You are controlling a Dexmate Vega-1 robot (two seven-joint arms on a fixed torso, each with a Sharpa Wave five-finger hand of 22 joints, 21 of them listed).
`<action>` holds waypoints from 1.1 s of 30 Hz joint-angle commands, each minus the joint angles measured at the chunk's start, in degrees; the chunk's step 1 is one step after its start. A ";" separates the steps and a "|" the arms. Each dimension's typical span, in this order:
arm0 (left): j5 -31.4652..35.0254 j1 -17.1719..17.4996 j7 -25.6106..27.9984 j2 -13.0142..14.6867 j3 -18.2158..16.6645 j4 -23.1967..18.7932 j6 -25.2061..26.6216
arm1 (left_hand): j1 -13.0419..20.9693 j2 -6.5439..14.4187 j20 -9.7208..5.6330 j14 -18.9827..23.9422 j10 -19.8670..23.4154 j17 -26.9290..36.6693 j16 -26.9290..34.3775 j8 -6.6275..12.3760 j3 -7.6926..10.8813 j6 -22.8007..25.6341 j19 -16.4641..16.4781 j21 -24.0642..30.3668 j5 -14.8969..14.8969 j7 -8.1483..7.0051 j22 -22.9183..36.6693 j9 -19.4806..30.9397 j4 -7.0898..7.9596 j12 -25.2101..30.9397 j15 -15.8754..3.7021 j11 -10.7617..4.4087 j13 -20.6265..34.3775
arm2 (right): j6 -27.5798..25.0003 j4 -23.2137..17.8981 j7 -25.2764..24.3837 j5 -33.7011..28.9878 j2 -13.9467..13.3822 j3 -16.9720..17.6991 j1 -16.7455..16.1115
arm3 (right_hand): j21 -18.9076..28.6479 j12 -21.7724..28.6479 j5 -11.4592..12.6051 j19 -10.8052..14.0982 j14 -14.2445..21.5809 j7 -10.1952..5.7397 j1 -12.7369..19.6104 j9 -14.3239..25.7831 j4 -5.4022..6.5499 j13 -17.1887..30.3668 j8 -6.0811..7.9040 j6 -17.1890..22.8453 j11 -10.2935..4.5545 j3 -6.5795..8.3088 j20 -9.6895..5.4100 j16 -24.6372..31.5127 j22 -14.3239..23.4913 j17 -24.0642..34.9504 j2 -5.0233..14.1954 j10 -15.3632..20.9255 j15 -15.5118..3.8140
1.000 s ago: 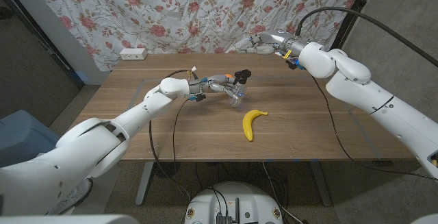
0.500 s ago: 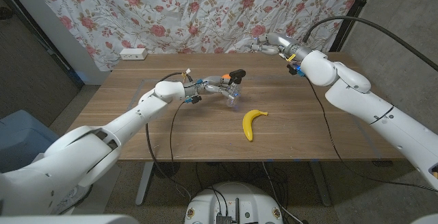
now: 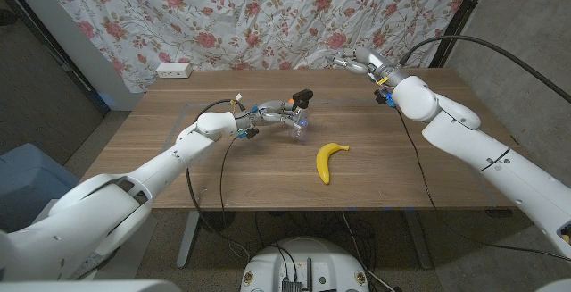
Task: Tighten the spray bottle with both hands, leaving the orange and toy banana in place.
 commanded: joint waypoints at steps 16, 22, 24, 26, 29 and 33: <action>-2.88 6.08 5.85 1.22 -3.01 -2.97 -0.28 | -1.14 7.23 -0.75 -0.42 3.48 -0.07 -0.25 6.91 0.99 9.26 -0.34 -0.12 0.35 -3.35 0.18 -0.27 0.20 -1.13 -8.88 -5.92 -1.08 | 6.13 5.76 -12.26 12.22 4.83 1.02 -4.78 | -0.54 -0.35 -1.35 -2.30 -1.52 0.75 -1.09 -0.12 0.11 -0.19 -2.09 -4.38 0.66 -0.28 0.34 -1.01 0.10 -0.20 1.20 -1.50 0.19; -2.57 7.49 7.81 2.19 -3.51 -4.64 -0.02 | -0.63 6.83 -0.86 -0.63 2.95 -0.27 -0.42 6.11 0.95 8.93 -0.36 -0.11 0.35 -3.47 0.18 -0.55 0.12 -1.42 -9.10 -6.20 -1.58 | 8.34 7.42 -13.97 14.43 6.10 1.30 -5.64 | -0.49 -0.25 -1.70 -2.60 -1.61 1.15 -0.84 -0.19 -0.36 -0.30 -2.57 -6.35 1.12 -0.24 -0.04 -1.32 0.07 -0.54 0.96 -1.34 0.10; -2.10 8.04 8.91 2.62 -3.60 -5.56 0.20 | -0.33 6.68 -1.01 -1.22 2.67 -0.44 -0.77 5.58 1.00 8.69 -0.90 -0.31 0.36 -3.61 0.18 -0.71 0.12 -1.56 -9.11 -6.34 -1.88 | 9.15 7.98 -14.28 14.97 6.35 1.30 -5.80 | -0.47 -0.25 -1.76 -2.61 -1.64 1.37 -0.91 -0.20 -0.34 -0.32 -2.57 -6.51 1.19 -0.26 -0.11 -1.35 0.06 -0.57 0.97 -1.32 0.11; -2.01 8.46 9.50 2.83 -3.74 -5.97 0.22 | -0.11 6.55 -0.99 -1.79 2.44 -0.63 -1.09 4.99 0.99 8.79 -2.35 -0.83 0.36 -3.65 0.14 -0.89 0.25 -1.69 -9.06 -6.43 -2.31 | 9.78 8.44 -14.71 15.16 6.56 1.20 -5.88 | -0.46 -0.26 -1.82 -2.64 -1.73 1.45 -1.04 -0.22 -0.30 -0.34 -2.54 -6.58 1.23 -0.28 -0.19 -1.41 0.06 -0.57 1.02 -1.36 -0.03; -1.80 9.02 10.34 3.12 -3.89 -6.46 0.14 | 0.06 6.46 -0.96 -2.03 2.09 -0.71 -1.20 4.57 0.93 8.72 -2.79 -0.95 0.35 -3.68 0.11 -0.98 0.29 -1.84 -9.11 -6.49 -2.59 | 10.77 9.19 -15.41 15.44 6.96 1.11 -6.01 | -0.45 -0.24 -1.92 -2.69 -1.74 1.60 -1.19 -0.23 -0.25 -0.38 -2.52 -6.78 1.32 -0.30 -0.27 -1.45 0.05 -0.61 1.08 -1.31 -0.20; -1.34 9.57 11.08 3.57 -3.90 -7.12 0.12 | 0.21 6.37 -0.98 -2.16 1.98 -0.78 -1.26 4.26 0.88 8.69 -2.94 -0.96 0.34 -3.70 0.09 -1.04 0.30 -1.88 -9.12 -6.50 -2.79 | 12.07 10.20 -16.51 16.26 7.87 1.22 -6.36 | -0.42 -0.22 -2.03 -2.73 -1.68 1.68 -1.26 -0.25 -0.27 -0.41 -2.41 -6.80 1.31 -0.28 -0.44 -1.49 0.04 -0.68 1.15 -1.23 -0.32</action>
